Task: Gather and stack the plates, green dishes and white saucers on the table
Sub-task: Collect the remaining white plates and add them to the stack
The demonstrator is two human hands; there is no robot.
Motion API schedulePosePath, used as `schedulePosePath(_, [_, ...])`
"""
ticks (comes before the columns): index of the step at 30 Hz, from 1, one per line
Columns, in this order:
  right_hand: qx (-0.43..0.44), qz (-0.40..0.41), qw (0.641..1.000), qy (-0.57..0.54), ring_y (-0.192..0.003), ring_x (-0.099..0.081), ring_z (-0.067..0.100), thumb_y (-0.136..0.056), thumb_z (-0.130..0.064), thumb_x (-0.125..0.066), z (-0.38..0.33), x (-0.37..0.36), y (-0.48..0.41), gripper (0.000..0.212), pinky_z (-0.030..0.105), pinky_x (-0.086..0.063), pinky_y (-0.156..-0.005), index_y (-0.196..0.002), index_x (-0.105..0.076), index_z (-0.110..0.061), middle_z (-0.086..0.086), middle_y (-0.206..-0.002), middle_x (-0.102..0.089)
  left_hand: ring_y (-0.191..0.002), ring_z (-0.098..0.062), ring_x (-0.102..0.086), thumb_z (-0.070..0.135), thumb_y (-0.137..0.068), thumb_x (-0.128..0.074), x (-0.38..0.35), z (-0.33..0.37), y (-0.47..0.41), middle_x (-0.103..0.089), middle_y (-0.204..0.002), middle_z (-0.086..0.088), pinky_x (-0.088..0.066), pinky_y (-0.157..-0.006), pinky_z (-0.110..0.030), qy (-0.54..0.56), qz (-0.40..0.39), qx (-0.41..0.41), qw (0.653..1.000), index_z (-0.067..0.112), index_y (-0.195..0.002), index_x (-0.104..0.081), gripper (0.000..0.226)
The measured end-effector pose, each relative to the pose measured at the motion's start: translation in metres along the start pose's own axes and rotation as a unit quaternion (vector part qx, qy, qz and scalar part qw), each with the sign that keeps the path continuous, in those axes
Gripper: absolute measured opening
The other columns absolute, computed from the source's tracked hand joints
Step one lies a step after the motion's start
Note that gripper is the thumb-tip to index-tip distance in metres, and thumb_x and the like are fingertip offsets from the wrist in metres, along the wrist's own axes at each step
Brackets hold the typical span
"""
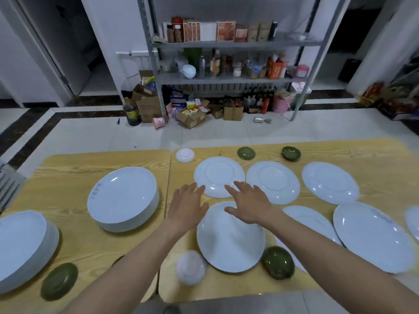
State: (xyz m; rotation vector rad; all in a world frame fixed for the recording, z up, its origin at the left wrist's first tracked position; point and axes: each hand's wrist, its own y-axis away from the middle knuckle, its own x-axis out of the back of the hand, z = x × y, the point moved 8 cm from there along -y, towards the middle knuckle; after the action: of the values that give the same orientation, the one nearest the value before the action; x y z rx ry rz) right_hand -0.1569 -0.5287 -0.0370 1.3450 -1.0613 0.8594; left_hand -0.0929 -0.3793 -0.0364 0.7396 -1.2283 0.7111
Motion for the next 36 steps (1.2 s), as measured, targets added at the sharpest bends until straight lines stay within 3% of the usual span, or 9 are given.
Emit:
schedulePosePath(5, [-0.053, 0.010, 0.998, -0.017, -0.152, -0.010, 0.024, -0.099, -0.056, -0.042, 0.103, -0.009, 0.068, 0.076, 0.048, -0.013, -0.121, -0.159, -0.009, -0.025, 0.007, -0.166, -0.011, -0.142, -0.024, -0.031, 0.047, -0.099, -0.046, -0.007, 0.115, -0.008, -0.035, -0.157, -0.004, -0.027, -0.115, -0.039, 0.012, 0.023, -0.044, 0.999, 0.022, -0.152, -0.034, 0.060])
schedulePosePath(8, [-0.078, 0.007, 0.997, -0.021, -0.152, -0.009, 0.025, -0.099, -0.057, -0.041, 0.157, -0.020, 0.108, 0.077, 0.047, -0.014, -0.120, -0.159, -0.006, -0.024, 0.008, -0.166, -0.009, -0.148, -0.025, -0.022, 0.048, -0.100, -0.042, -0.018, 0.176, -0.008, -0.026, -0.161, -0.002, -0.021, -0.118, -0.043, 0.003, 0.018, -0.054, 0.998, 0.024, -0.155, -0.027, 0.062])
schedulePosePath(15, [-0.131, 0.015, 0.990, -0.057, -0.153, -0.005, 0.024, -0.098, -0.061, -0.040, 0.249, -0.042, 0.178, 0.079, 0.048, -0.009, -0.122, -0.159, -0.006, -0.025, 0.008, -0.166, -0.005, -0.150, -0.026, -0.016, 0.051, -0.100, -0.038, -0.047, 0.295, -0.004, -0.019, -0.163, -0.003, -0.019, -0.119, -0.043, -0.011, -0.001, -0.103, 0.995, 0.024, -0.156, -0.020, 0.065])
schedulePosePath(25, [-0.175, 0.029, 0.980, -0.088, -0.153, -0.002, 0.025, -0.100, -0.057, -0.041, 0.333, -0.055, 0.197, 0.081, 0.048, -0.005, -0.122, -0.159, 0.001, -0.023, 0.009, -0.167, 0.001, -0.151, -0.026, -0.014, 0.048, -0.100, -0.040, -0.065, 0.386, -0.045, -0.018, -0.164, -0.004, -0.014, -0.121, -0.043, 0.004, -0.003, -0.139, 0.990, 0.024, -0.156, -0.020, 0.065])
schedulePosePath(36, [-0.180, 0.069, 0.979, -0.065, -0.153, -0.009, 0.023, -0.100, -0.053, -0.042, 0.430, -0.027, 0.124, 0.077, 0.044, -0.012, -0.120, -0.159, -0.006, -0.019, 0.008, -0.166, -0.009, -0.151, -0.024, -0.010, 0.044, -0.101, -0.039, -0.087, 0.449, -0.158, -0.015, -0.165, -0.001, -0.012, -0.121, -0.042, 0.045, -0.010, -0.110, 0.993, 0.026, -0.156, -0.019, 0.062])
